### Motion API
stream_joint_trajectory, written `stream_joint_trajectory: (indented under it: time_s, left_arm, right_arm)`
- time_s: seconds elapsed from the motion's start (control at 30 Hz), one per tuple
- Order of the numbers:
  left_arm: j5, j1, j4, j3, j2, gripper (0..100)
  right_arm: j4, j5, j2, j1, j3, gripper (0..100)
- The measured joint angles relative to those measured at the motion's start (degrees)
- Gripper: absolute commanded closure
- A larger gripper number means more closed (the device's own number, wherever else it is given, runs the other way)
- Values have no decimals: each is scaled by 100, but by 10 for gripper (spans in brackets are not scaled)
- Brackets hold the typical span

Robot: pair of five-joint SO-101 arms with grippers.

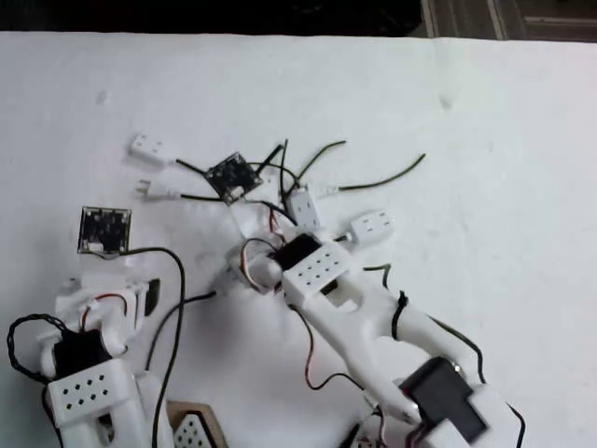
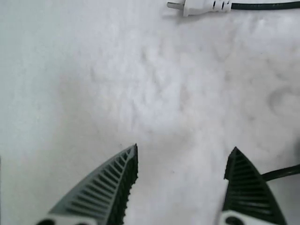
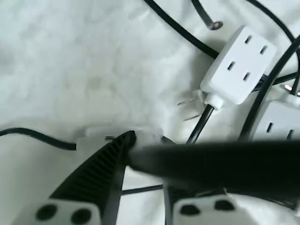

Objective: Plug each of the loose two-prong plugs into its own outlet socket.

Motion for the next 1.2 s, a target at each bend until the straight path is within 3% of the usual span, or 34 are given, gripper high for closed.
stream_joint_trajectory:
  time_s: [0.53,0.67,0.8,1.2]
  left_arm:
    - [0,0,0,0,0,699]
    - [0,0,0,0,0,699]
    - [0,0,0,0,0,699]
    - [0,0,0,0,0,698]
  right_arm:
    - [-299,0,149,-35,378,974]
    - [-299,0,149,-62,387,918]
    - [-299,0,158,-88,457,988]
    - [-299,-9,88,-220,607,981]
